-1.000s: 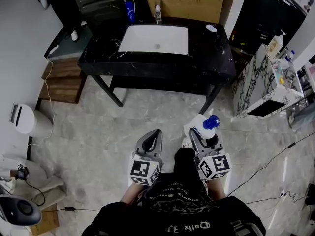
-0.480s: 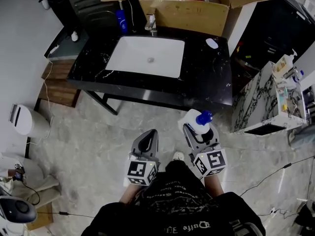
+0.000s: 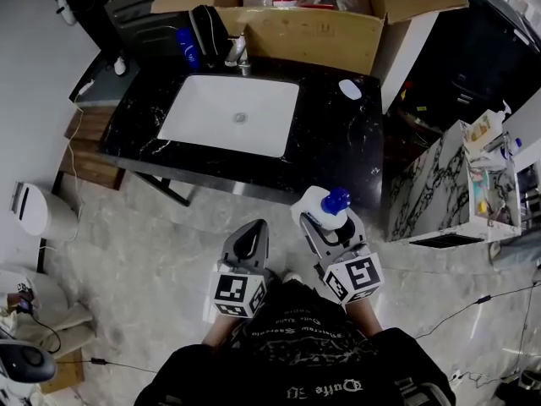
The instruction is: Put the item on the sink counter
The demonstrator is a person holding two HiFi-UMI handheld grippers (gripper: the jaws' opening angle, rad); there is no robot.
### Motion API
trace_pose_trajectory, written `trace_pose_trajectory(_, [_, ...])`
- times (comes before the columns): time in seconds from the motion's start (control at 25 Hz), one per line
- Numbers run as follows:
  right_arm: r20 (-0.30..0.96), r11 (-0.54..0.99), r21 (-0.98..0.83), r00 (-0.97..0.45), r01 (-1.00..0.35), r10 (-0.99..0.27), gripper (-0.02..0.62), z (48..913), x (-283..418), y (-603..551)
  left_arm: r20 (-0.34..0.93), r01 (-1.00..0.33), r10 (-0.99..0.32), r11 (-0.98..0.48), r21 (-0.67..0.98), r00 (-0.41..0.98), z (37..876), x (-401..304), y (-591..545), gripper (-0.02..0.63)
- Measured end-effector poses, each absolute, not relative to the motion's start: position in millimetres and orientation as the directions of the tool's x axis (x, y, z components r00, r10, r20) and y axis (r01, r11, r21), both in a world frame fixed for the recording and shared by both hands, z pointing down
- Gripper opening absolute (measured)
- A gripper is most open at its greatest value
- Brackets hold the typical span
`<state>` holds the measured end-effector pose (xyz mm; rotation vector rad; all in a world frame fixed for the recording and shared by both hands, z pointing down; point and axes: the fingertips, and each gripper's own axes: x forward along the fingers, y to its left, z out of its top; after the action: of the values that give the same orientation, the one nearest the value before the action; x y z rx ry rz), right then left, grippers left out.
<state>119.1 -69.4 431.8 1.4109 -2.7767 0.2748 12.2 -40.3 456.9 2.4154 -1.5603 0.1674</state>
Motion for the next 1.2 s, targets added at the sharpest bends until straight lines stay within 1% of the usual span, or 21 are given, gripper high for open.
trace_pose_trajectory(0.2, [0.098,0.56,-0.132,-0.573,-0.818,-0.814,0.267,432.5,134.5,-92.3,0.214,-0.896,-0.87,-0.422,0.141,0.443,453.0,24.0,-69.9,0.008])
trace_pose_trajectory(0.48, [0.088,0.505,-0.115,-0.515,-0.856,-0.853,0.266,423.7,148.5,-146.8,0.189,-0.889,-0.869,-0.438,0.134,0.457,444.3,14.1,-128.6,0.007])
trace_pose_trajectory(0.64, [0.085,0.486,-0.102,-0.495,-0.868,-0.865,0.267,414.1,138.8,-192.4,0.179,-0.895,-0.877,-0.429,0.12,0.445,442.7,-1.6,-172.1,0.008])
trace_pose_trajectory(1.04, [0.085,0.418,-0.091,-0.425,-0.904,-0.901,0.266,403.4,104.8,-307.3,0.161,-0.879,-0.865,-0.46,0.127,0.476,438.8,-46.8,-269.9,0.008])
trace_pose_trajectory(1.2, [0.085,0.402,-0.057,-0.406,-0.914,-0.91,0.267,397.2,92.0,-346.3,0.155,-0.861,-0.848,-0.492,0.128,0.507,435.7,-58.9,-297.0,0.008])
